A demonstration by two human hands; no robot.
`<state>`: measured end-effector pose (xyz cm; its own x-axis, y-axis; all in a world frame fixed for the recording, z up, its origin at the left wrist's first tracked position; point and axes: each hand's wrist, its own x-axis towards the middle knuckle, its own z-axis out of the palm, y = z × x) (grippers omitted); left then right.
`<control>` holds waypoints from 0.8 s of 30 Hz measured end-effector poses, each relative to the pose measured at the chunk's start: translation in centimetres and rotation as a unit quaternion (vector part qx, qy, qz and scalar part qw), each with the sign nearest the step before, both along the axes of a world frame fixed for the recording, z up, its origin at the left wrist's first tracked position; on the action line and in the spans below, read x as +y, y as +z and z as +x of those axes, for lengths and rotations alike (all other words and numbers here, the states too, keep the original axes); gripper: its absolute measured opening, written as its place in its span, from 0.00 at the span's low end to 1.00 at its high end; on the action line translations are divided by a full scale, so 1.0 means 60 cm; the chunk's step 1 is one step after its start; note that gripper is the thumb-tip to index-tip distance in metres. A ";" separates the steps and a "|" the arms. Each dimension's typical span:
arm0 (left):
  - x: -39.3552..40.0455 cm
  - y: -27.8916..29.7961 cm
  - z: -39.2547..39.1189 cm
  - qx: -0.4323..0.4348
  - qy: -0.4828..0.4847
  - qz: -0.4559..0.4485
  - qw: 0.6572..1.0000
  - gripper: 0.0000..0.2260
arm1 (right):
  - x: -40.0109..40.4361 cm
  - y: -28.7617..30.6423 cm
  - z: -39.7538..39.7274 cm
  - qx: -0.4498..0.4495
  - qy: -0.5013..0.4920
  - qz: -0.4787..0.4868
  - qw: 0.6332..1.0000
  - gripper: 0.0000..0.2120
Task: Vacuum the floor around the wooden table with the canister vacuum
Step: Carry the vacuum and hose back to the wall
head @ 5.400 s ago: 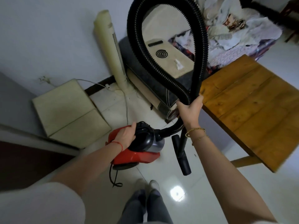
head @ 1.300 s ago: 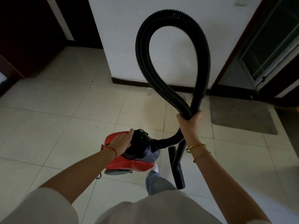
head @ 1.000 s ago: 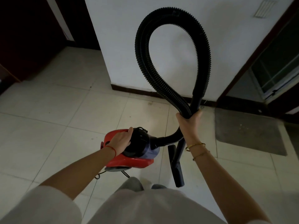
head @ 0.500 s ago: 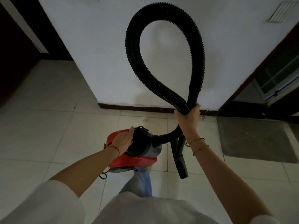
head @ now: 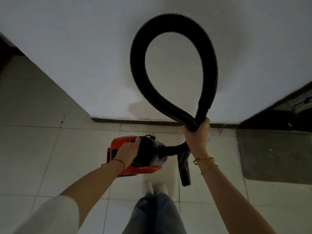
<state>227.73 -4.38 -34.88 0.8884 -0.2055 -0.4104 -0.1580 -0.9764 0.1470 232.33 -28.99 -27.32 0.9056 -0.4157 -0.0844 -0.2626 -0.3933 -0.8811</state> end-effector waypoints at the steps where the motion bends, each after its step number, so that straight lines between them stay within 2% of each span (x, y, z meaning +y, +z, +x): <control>1: 0.001 -0.022 0.022 0.006 -0.002 -0.002 1.000 0.23 | 0.004 -0.023 0.022 -0.004 0.003 -0.001 1.000 0.28; 11: -0.004 -0.285 0.174 0.023 0.032 -0.019 0.999 0.23 | 0.017 -0.290 0.184 -0.030 0.026 -0.008 0.999 0.29; 19: -0.013 -0.495 0.248 0.023 -0.009 0.007 1.000 0.21 | 0.007 -0.493 0.238 -0.023 0.035 -0.012 0.999 0.28; 24: -0.021 -0.589 0.266 0.034 -0.005 -0.010 0.999 0.24 | 0.001 -0.585 0.247 -0.016 0.040 -0.001 0.999 0.28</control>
